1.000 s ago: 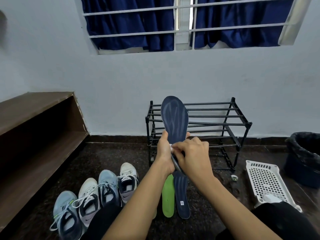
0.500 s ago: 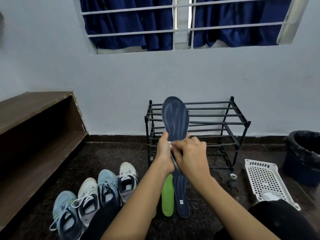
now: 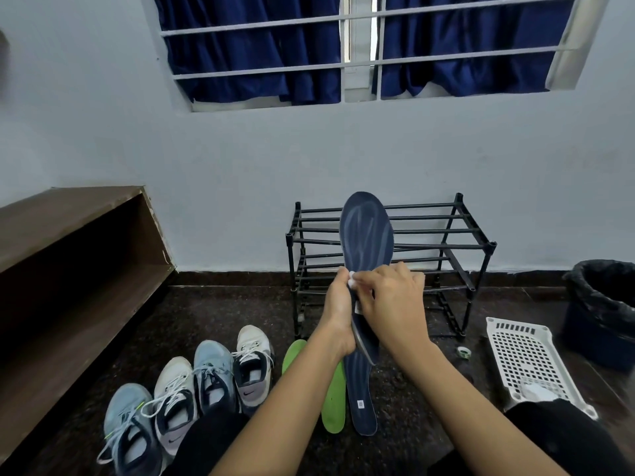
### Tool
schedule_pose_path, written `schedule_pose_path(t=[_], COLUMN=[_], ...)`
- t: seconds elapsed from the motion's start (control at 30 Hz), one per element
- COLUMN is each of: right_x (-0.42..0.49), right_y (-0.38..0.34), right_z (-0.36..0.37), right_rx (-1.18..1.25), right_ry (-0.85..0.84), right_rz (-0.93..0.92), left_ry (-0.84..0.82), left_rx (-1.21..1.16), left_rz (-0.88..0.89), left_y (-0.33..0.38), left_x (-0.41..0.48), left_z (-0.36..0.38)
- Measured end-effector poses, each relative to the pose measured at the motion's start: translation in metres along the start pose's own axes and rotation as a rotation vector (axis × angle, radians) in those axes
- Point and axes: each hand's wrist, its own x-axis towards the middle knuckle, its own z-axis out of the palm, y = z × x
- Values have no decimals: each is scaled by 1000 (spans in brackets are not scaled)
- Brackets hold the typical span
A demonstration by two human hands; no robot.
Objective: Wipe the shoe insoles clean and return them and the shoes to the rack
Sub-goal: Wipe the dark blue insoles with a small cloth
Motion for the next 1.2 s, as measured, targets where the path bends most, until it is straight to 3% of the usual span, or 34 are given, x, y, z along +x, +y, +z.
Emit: schedule_pose_path(t=[0.23,0.43,0.57,0.83,1.07,1.2], right_x=[-12,5,7,-11,5,8], right_y=[-4,8,12,-6,5,8], right_z=[-2,1,2,5,2,4], right_rx=[32,-63,-2,120,-74,-21], right_ry=[-132,-42,-8,-102,-29,2], right_rz=[-19,54,90,8,35,81], left_ry=[20,20,-1,72,55,37], left_rx=[-47,6,20,-37,25,39], left_rz=[44,24,1,71,41,51], left_y=[7,-4,-7,3,-7,-11], left_x=[6,-3,-5,6,-1,-3], left_z=[-6,5,8,-4,3,6])
